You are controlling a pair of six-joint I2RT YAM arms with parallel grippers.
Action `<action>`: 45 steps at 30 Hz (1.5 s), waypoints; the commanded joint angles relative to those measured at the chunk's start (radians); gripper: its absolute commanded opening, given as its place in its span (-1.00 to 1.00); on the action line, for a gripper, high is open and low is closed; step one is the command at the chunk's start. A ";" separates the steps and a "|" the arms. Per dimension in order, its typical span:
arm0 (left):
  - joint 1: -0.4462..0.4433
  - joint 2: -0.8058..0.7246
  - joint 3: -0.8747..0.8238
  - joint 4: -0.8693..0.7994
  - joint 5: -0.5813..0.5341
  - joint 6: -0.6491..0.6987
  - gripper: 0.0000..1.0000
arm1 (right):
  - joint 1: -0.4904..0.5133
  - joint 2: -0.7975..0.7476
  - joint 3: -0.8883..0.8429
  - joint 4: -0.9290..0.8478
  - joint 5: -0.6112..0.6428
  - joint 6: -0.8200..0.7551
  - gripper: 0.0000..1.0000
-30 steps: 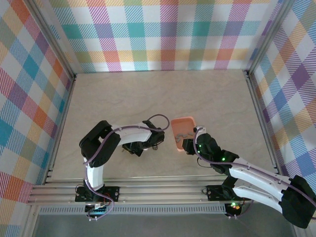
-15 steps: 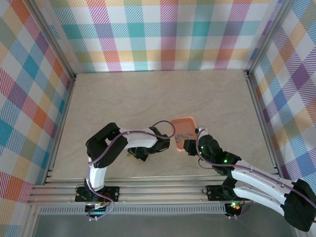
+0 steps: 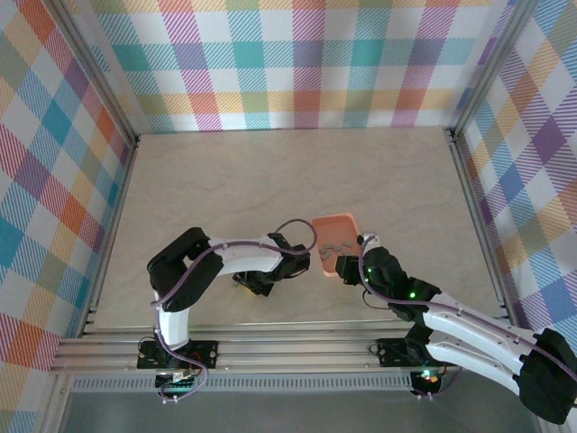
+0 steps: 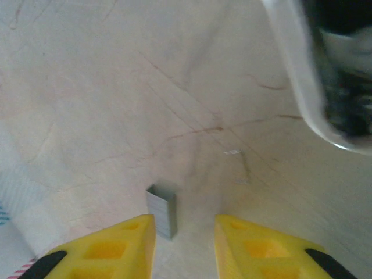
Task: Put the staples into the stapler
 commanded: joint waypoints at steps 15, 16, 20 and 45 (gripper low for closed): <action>0.335 -0.353 -0.207 0.167 0.385 0.077 -0.22 | -0.005 -0.047 -0.023 0.009 0.004 0.013 -0.51; 0.336 -0.335 -0.200 0.169 0.383 0.086 -0.22 | -0.005 -0.048 -0.023 0.009 0.004 0.013 -0.51; 0.338 -0.264 -0.170 0.176 0.366 0.123 -0.26 | -0.006 -0.054 -0.019 -0.005 0.003 0.013 -0.51; 0.369 -0.178 -0.146 0.209 0.361 0.179 -0.55 | -0.006 -0.117 -0.036 -0.048 0.024 0.037 -0.50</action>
